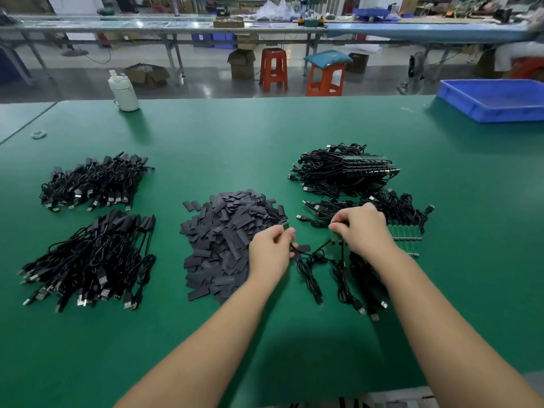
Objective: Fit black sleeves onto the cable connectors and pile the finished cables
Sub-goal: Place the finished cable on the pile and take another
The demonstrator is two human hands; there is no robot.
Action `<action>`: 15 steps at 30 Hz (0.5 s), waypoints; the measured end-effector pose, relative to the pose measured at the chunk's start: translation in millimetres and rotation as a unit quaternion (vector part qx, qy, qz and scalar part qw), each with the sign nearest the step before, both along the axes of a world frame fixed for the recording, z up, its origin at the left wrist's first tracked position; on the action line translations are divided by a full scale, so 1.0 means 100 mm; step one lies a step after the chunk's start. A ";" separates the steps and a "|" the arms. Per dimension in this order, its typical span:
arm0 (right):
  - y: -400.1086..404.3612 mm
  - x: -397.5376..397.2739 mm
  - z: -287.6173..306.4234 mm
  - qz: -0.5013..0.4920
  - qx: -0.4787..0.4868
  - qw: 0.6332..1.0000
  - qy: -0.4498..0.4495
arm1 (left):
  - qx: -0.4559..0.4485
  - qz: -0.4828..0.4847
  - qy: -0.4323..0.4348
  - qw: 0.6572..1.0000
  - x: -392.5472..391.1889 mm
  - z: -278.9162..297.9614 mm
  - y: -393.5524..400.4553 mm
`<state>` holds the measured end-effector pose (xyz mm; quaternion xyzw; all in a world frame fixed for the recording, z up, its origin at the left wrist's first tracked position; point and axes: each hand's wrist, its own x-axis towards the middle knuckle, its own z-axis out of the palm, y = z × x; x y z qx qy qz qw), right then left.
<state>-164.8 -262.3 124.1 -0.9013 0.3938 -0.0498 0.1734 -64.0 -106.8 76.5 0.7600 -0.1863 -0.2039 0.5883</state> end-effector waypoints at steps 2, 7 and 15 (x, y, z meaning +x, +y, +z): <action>-0.15 -0.06 0.00 0.003 -0.024 0.999 0.031 | -0.067 -0.027 0.058 0.996 0.03 0.02 0.07; -0.33 -0.19 -0.01 0.000 0.023 1.000 0.007 | -0.138 -0.019 0.089 0.986 0.02 0.03 0.17; -0.15 -0.23 0.12 0.119 0.048 0.987 0.094 | -0.147 -0.075 0.138 0.977 -0.14 0.04 0.00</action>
